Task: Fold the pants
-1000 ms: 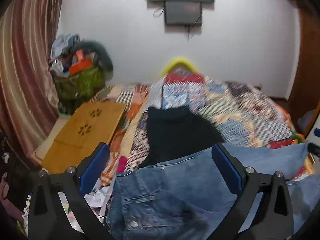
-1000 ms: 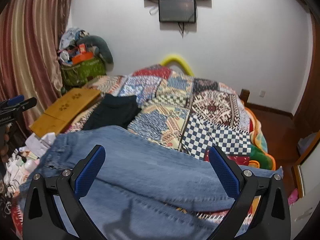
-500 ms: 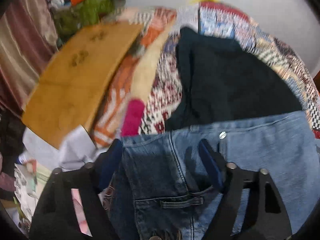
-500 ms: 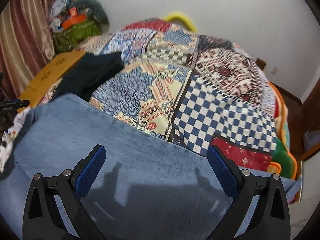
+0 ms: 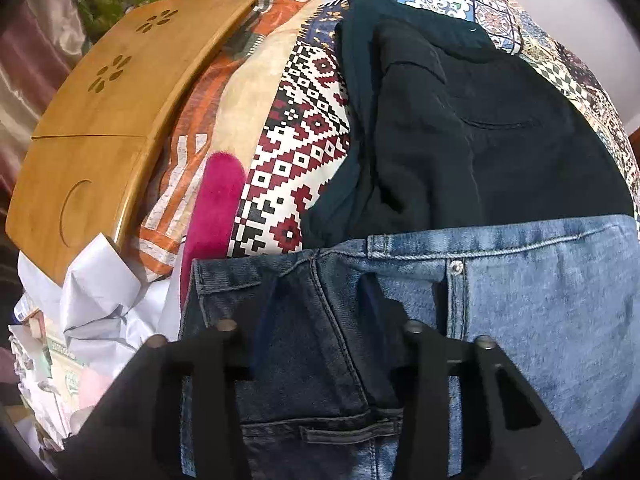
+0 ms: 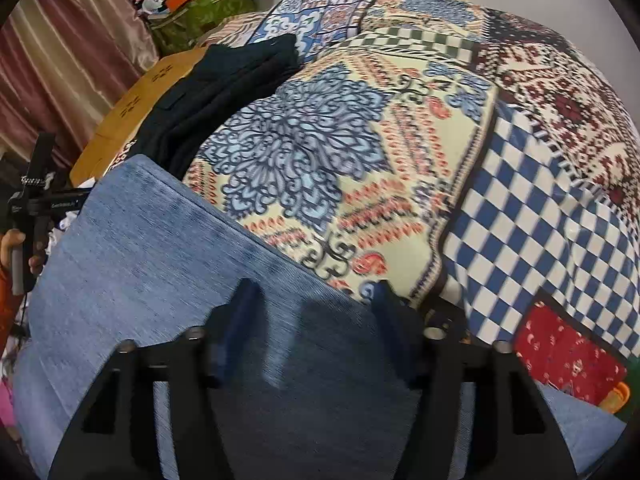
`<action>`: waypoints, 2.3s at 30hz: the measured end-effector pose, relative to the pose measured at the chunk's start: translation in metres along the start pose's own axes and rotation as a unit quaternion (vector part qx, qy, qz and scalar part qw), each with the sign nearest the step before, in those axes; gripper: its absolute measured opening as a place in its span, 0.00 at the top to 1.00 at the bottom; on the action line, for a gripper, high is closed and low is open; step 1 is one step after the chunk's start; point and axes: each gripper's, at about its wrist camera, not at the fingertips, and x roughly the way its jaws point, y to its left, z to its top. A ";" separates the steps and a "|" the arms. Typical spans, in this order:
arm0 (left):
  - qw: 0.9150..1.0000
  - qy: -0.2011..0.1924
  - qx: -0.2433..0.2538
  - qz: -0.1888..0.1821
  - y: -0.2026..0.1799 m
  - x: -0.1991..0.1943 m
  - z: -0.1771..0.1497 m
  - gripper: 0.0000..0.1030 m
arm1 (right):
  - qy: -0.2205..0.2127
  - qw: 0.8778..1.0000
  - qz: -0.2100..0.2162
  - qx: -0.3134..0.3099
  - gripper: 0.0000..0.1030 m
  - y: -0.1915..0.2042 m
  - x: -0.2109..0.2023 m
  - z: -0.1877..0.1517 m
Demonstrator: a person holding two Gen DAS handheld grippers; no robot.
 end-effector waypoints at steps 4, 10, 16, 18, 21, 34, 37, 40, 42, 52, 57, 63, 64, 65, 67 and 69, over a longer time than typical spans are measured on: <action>0.999 -0.019 0.008 0.028 -0.006 -0.005 0.002 0.83 | 0.003 1.000 -0.002 -0.025 0.80 0.017 0.004 0.000; 0.994 -0.079 0.031 0.076 -0.016 -0.038 0.002 0.89 | -0.019 0.996 -0.054 -0.062 0.92 0.036 -0.003 -0.003; 0.983 -0.160 0.028 0.081 -0.014 -0.097 0.013 0.89 | -0.077 0.991 -0.093 -0.064 0.94 0.038 -0.043 0.005; 0.978 -0.187 0.031 0.086 -0.020 -0.119 0.016 0.89 | -0.101 0.988 -0.104 -0.059 0.94 0.040 -0.058 0.011; 0.973 -0.210 0.036 0.085 -0.022 -0.142 0.014 0.89 | -0.130 0.983 -0.117 -0.058 0.94 0.047 -0.081 0.019; 0.963 -0.260 0.043 0.063 -0.011 -0.207 -0.075 0.90 | -0.163 0.982 -0.071 -0.056 0.94 0.095 -0.154 -0.058; 0.962 -0.265 0.036 0.056 -0.002 -0.215 -0.103 0.90 | -0.166 0.983 -0.057 -0.052 0.94 0.109 -0.161 -0.081; 0.963 -0.263 0.027 0.048 0.009 -0.219 -0.127 0.90 | -0.168 0.984 -0.038 -0.042 0.94 0.120 -0.167 -0.103; 0.965 -0.257 0.023 0.048 0.016 -0.216 -0.144 0.91 | -0.167 0.985 -0.027 -0.039 0.94 0.128 -0.167 -0.118; 0.984 -0.177 -0.013 0.020 0.049 -0.169 -0.217 0.91 | -0.130 0.991 0.016 0.011 0.94 0.147 -0.136 -0.177; 0.990 -0.140 -0.012 0.011 0.048 -0.149 -0.237 0.91 | -0.114 0.993 0.020 0.024 0.92 0.150 -0.125 -0.189; 0.989 -0.147 -0.003 -0.018 0.042 -0.172 -0.237 0.91 | -0.107 0.993 0.027 0.043 0.90 0.145 -0.137 -0.191; 0.988 -0.151 -0.001 -0.019 0.041 -0.177 -0.235 0.91 | -0.109 0.993 0.021 0.046 0.89 0.142 -0.141 -0.192; 0.987 -0.158 0.003 -0.020 0.038 -0.185 -0.231 0.91 | -0.113 0.992 0.015 0.047 0.86 0.139 -0.144 -0.193; 0.984 -0.174 0.005 -0.022 0.031 -0.199 -0.222 0.91 | -0.119 0.991 -0.002 0.055 0.79 0.128 -0.154 -0.194; 0.983 -0.183 0.007 -0.022 0.026 -0.207 -0.211 0.87 | -0.128 0.989 -0.021 0.064 0.75 0.116 -0.163 -0.193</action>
